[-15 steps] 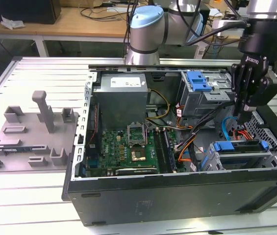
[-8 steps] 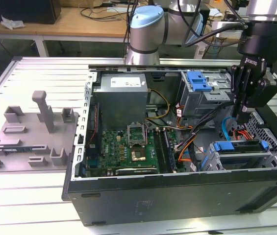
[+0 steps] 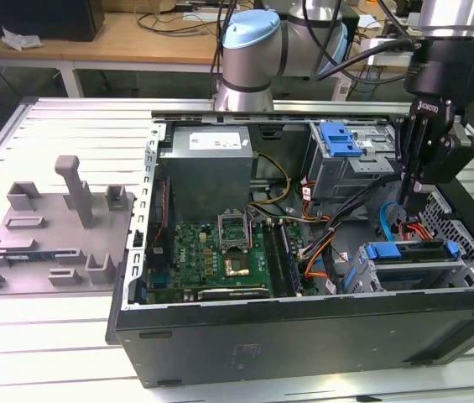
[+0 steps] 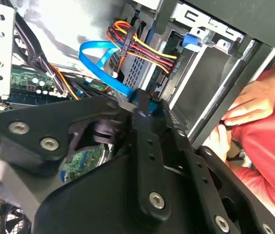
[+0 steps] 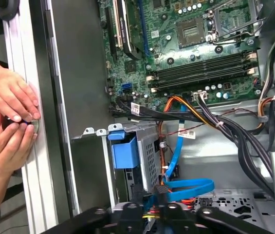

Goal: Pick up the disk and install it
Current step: 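Insert the second disk wire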

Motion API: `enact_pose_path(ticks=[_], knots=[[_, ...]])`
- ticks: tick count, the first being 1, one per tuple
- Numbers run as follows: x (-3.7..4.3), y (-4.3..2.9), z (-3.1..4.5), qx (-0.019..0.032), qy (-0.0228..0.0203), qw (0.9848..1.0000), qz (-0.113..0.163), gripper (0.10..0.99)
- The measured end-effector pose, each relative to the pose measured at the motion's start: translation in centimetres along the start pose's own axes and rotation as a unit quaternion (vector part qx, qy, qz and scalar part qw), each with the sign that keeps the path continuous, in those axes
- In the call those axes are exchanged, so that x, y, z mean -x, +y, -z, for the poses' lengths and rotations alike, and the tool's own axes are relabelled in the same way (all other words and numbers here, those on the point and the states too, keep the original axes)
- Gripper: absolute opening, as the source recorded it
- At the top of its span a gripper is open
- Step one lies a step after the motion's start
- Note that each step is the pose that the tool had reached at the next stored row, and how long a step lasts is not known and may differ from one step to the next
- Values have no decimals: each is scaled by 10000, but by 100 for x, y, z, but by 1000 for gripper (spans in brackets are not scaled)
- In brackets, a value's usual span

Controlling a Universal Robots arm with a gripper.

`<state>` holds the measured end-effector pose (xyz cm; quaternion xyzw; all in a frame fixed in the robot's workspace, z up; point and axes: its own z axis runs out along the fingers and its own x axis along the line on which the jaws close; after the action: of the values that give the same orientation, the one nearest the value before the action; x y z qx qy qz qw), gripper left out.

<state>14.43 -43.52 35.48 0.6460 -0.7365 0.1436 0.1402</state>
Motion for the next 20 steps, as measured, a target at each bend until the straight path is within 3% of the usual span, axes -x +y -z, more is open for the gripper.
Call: enact_pose_path(ticks=[1,2,4,8,10,12,13,14,15,16,19,20], knots=[[7,1,-1,-3,21,10000,1,220],[19,2,-3,-8,47,10000,5,161],[50,6,2,-18,82,10000,17,161],[33,23,-4,-42,83,10000,16,161],[0,43,-18,-100,75,9999,-10,161],[-16,50,-24,-237,51,9997,-70,161],[-23,51,-27,-354,8,9993,-124,161],[-29,55,-30,-385,-20,9992,-139,161],[-44,62,-35,-387,-52,9991,-143,161],[-72,67,-47,-377,-123,9991,-144,161],[-155,66,-83,-332,-438,9984,-150,161],[-174,64,-91,-325,-489,9982,-151,161]])
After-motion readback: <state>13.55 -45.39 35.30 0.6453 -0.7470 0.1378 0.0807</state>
